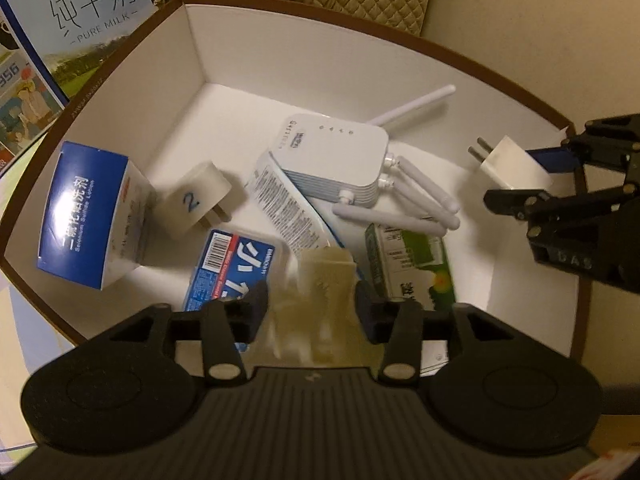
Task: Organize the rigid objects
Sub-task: 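Carry the hair clip and charger into the brown box and open both grippers, then withdraw both grippers from the brown box back over the table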
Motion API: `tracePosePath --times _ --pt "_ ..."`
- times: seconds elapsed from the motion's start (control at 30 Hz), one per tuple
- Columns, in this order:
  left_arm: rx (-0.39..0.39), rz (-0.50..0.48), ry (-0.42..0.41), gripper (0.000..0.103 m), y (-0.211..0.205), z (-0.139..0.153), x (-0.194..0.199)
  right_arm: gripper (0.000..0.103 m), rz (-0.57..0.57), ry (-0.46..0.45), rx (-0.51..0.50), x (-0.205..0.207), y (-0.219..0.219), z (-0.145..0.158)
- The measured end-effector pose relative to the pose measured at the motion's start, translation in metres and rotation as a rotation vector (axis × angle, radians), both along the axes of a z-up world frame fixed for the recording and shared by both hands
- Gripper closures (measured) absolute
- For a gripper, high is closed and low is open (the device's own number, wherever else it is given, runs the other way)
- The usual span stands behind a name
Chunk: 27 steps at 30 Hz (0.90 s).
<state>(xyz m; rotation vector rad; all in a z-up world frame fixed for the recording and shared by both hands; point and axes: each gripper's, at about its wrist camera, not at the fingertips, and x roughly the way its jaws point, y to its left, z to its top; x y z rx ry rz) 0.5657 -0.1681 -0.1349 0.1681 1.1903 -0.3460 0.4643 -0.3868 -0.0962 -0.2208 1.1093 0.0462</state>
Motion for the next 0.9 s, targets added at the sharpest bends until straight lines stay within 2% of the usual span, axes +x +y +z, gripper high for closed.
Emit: tracePosePath --times 0.37,0.6,0.9 --pt "0.001 -0.013 0.016 0.056 0.003 -0.001 0.0 0.065 -0.003 0.033 -0.008 0.007 -0.003 -0.006" --pt "-0.001 -0.018 0.015 0.055 0.005 -0.002 0.001 0.065 -0.041 0.015 -0.007 0.011 -0.008 -0.002" --pt "-0.006 -0.03 0.015 0.055 0.006 -0.002 -0.001 0.065 -0.03 0.017 0.012 0.007 -0.006 0.0"
